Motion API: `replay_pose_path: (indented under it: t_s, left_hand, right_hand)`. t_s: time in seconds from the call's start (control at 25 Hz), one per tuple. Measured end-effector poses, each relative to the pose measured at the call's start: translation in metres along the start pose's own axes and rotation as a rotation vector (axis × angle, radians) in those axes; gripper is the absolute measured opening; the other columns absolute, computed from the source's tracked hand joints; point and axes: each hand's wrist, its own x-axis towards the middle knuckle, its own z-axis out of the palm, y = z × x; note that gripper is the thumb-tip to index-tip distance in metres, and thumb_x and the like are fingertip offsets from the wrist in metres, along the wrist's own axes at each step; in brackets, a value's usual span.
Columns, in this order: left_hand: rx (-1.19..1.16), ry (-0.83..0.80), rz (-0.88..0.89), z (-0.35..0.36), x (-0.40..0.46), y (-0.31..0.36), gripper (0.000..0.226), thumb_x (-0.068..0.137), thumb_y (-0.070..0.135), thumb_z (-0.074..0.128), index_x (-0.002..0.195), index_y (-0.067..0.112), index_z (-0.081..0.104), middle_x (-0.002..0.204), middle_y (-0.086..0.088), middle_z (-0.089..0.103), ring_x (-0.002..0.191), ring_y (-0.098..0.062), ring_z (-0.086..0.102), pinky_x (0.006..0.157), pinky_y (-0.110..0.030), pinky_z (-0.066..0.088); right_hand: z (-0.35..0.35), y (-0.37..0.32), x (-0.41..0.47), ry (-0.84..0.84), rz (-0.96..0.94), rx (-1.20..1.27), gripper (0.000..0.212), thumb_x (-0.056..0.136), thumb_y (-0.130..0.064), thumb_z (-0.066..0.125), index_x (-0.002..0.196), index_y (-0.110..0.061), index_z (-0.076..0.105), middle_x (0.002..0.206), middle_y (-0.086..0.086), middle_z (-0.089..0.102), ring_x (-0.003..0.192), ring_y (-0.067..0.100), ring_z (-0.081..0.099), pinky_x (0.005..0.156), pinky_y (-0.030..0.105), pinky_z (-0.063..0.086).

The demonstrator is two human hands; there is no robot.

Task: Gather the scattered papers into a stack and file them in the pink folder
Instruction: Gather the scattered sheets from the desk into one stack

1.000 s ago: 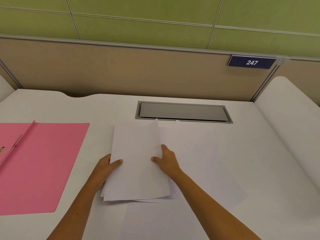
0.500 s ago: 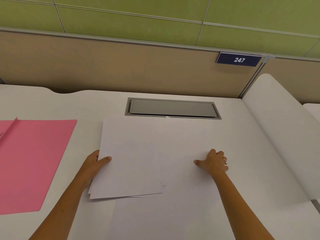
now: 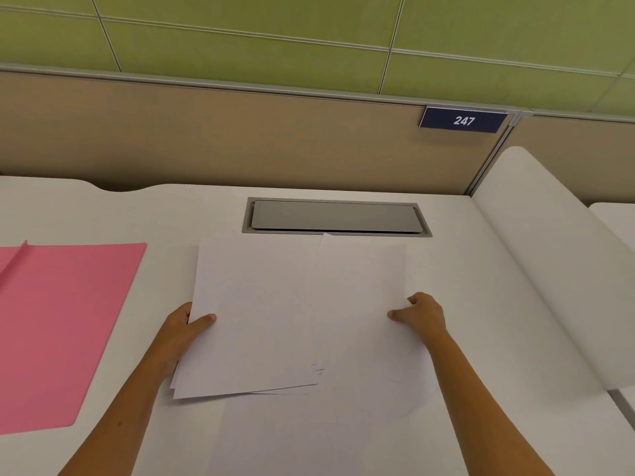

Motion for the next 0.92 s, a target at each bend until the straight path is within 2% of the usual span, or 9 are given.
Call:
replay_pose_path:
  t_s: [0.12,0.24,0.32,0.44,0.56,0.64,0.72,0.84,0.92]
  left_hand:
    - [-0.004,0.005,-0.001,0.0,-0.001,0.001,0.028,0.088,0.017,0.065,0.115,0.013,0.058,0.111,-0.011,0.066,0.097,-0.032,0.065,0.085,-0.045,0.053]
    - [-0.003,-0.007,0.001,0.0,-0.001,0.001,0.03,0.089,0.017,0.065,0.118,0.012,0.058,0.113,-0.012,0.066,0.098,-0.032,0.065,0.086,-0.046,0.053]
    - [-0.006,-0.009,0.004,0.001,-0.003,0.002,0.03,0.089,0.016,0.064,0.118,0.012,0.058,0.113,-0.012,0.066,0.098,-0.032,0.065,0.083,-0.044,0.054]
    - [-0.009,-0.008,0.005,0.001,-0.004,0.003,0.03,0.089,0.016,0.064,0.118,0.012,0.057,0.112,-0.011,0.066,0.097,-0.031,0.065,0.081,-0.042,0.054]
    - [-0.006,-0.009,0.0,0.0,-0.005,0.003,0.031,0.089,0.017,0.064,0.118,0.012,0.057,0.112,-0.011,0.066,0.098,-0.031,0.065,0.084,-0.044,0.054]
    - [-0.006,-0.009,-0.009,0.0,-0.006,0.005,0.03,0.089,0.017,0.064,0.118,0.013,0.057,0.112,-0.01,0.067,0.098,-0.031,0.065,0.083,-0.044,0.054]
    - [-0.007,-0.024,-0.017,-0.001,-0.007,0.006,0.03,0.089,0.017,0.064,0.118,0.012,0.058,0.112,-0.011,0.067,0.097,-0.03,0.066,0.08,-0.042,0.055]
    - [-0.027,-0.041,-0.034,-0.002,-0.007,0.007,0.029,0.091,0.016,0.061,0.119,0.01,0.058,0.114,-0.012,0.067,0.097,-0.031,0.066,0.08,-0.042,0.055]
    - [-0.036,-0.041,-0.04,-0.001,-0.007,0.008,0.027,0.092,0.018,0.059,0.118,0.012,0.059,0.115,-0.012,0.067,0.098,-0.03,0.066,0.083,-0.043,0.054]
  right_hand:
    - [-0.011,-0.001,0.001,0.056,-0.158,0.158,0.043,0.084,-0.03,0.066,0.123,-0.013,0.06,0.123,0.008,0.063,0.107,0.028,0.06,0.093,0.038,0.049]
    - [-0.011,-0.009,0.002,-0.002,-0.288,0.068,0.043,0.092,-0.027,0.057,0.134,-0.019,0.054,0.12,0.006,0.061,0.113,0.028,0.058,0.098,0.037,0.043]
    - [-0.004,-0.01,0.006,0.034,-0.318,-0.004,0.039,0.089,-0.026,0.062,0.125,-0.01,0.061,0.113,0.011,0.062,0.104,0.029,0.06,0.092,0.034,0.045]
    - [0.004,-0.011,0.005,0.036,-0.287,0.007,0.025,0.086,-0.022,0.066,0.094,0.0,0.07,0.092,0.014,0.068,0.078,0.026,0.059,0.07,0.03,0.047]
    - [-0.013,-0.024,-0.006,0.298,-0.327,0.047,0.026,0.091,-0.018,0.057,0.071,-0.003,0.055,0.064,0.005,0.053,0.067,0.026,0.052,0.052,0.029,0.035]
    - [-0.038,-0.044,-0.016,0.537,-0.417,0.126,0.022,0.094,-0.015,0.052,0.075,-0.005,0.052,0.066,0.002,0.05,0.064,0.022,0.047,0.052,0.028,0.026]
    - [-0.064,-0.069,-0.027,0.675,-0.506,0.232,0.018,0.095,-0.015,0.051,0.087,-0.002,0.059,0.075,0.002,0.053,0.064,0.017,0.046,0.056,0.02,0.027]
    - [-0.085,-0.105,-0.039,0.682,-0.604,0.404,0.018,0.094,-0.017,0.053,0.089,-0.001,0.061,0.078,0.002,0.054,0.06,0.012,0.044,0.055,0.013,0.031]
    - [-0.076,-0.123,-0.04,0.609,-0.62,0.408,0.017,0.093,-0.017,0.055,0.09,-0.001,0.062,0.082,0.006,0.056,0.069,0.018,0.045,0.059,0.017,0.027]
